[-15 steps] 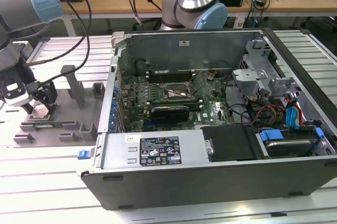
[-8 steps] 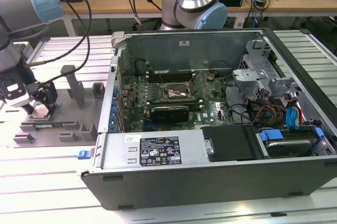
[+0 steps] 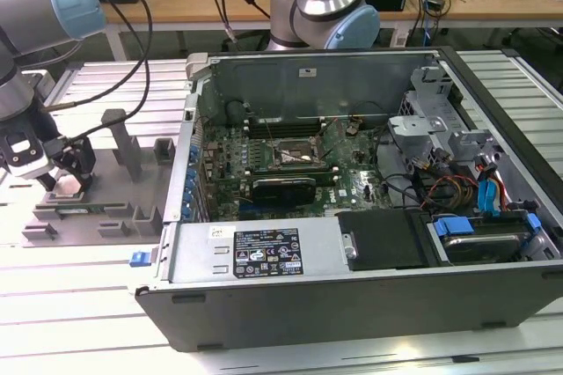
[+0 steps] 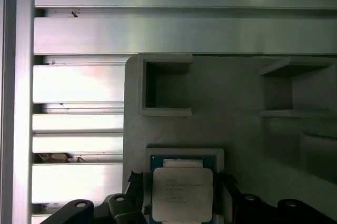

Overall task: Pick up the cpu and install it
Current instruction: 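Pick up the cpu and move it towards the insertion slot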

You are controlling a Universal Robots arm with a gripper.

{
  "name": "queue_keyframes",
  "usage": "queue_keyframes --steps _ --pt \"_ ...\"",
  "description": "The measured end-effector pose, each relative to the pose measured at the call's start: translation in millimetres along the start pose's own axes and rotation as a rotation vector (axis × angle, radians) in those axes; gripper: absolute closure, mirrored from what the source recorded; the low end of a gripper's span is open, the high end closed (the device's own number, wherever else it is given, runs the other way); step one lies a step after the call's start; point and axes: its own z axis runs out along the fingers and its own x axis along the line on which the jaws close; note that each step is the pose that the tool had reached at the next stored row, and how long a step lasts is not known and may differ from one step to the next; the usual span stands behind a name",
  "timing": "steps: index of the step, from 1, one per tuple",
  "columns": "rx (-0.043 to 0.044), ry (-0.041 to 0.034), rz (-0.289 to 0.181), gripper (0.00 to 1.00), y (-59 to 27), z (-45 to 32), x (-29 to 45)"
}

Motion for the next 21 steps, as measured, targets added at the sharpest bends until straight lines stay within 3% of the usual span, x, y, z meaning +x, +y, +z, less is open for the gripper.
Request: queue_keyframes --steps 1,2,3,21 --pt "-0.0001 0.0008 0.0 0.34 0.0 0.1 0.0" --pt "-0.0003 0.0109 0.001 0.34 0.1 0.2 0.0" --pt "-0.0002 0.0123 0.001 0.34 0.1 0.2 0.0" --pt "-0.0004 0.0137 0.001 0.34 0.0 -0.2 -2.6"
